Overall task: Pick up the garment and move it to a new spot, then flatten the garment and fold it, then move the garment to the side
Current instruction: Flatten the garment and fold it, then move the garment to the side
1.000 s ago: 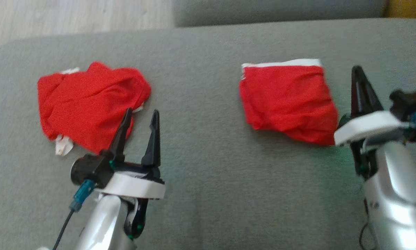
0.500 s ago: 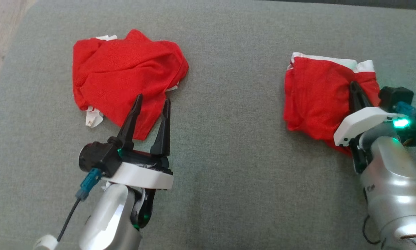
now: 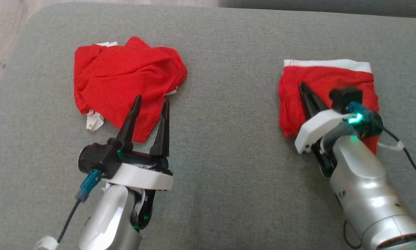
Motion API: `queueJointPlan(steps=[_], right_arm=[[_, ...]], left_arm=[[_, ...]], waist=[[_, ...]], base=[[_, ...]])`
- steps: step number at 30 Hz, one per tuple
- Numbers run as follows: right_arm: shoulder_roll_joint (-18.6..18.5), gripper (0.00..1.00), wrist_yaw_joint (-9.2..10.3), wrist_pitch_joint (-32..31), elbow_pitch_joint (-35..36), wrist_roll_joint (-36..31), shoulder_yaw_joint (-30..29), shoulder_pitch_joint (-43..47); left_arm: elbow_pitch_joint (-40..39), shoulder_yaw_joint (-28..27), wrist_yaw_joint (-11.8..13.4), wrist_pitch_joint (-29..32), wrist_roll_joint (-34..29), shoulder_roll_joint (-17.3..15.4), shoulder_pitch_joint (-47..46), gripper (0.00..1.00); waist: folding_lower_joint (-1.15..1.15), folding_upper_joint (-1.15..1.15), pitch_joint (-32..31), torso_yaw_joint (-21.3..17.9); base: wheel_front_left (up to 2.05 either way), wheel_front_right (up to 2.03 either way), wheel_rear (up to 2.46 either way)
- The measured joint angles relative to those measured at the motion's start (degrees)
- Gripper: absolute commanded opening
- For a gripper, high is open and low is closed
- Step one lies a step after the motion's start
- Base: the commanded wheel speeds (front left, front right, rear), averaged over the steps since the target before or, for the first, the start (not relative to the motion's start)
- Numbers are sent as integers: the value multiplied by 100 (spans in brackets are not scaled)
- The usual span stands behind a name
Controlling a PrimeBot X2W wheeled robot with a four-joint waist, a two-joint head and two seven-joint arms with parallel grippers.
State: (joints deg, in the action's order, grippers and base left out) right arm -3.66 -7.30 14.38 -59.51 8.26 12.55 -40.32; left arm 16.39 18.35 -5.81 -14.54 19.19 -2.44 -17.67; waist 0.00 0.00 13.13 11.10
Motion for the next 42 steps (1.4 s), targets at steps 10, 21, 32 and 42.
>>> queueJointPlan(steps=[10, 21, 32, 42], right_arm=[[-4, 0, 0, -24, -503, 438, 325, -34], [-109, 0, 0, 0, 1135, 52, -590, 332], [-66, 100, 0, 0, 2671, -547, -1381, 1892], [53, 100, 0, 0, 3443, -397, -1333, 2961]], left_arm=[[8, -67, 0, 0, 0, 0, 23, 100], [-20, -294, 3, 0, -60, -1, 295, 100], [-53, -501, 33, 0, -60, -2, 683, 100], [86, -514, 126, 0, -146, -3, 1005, 100]], waist=[[0, 0, -99, -14], [0, 0, -545, -494], [0, 0, -991, -1053], [0, 0, -1166, -1252]], base=[[0, 0, 0], [0, 0, 0], [0, 0, 0], [0, 0, 0]])
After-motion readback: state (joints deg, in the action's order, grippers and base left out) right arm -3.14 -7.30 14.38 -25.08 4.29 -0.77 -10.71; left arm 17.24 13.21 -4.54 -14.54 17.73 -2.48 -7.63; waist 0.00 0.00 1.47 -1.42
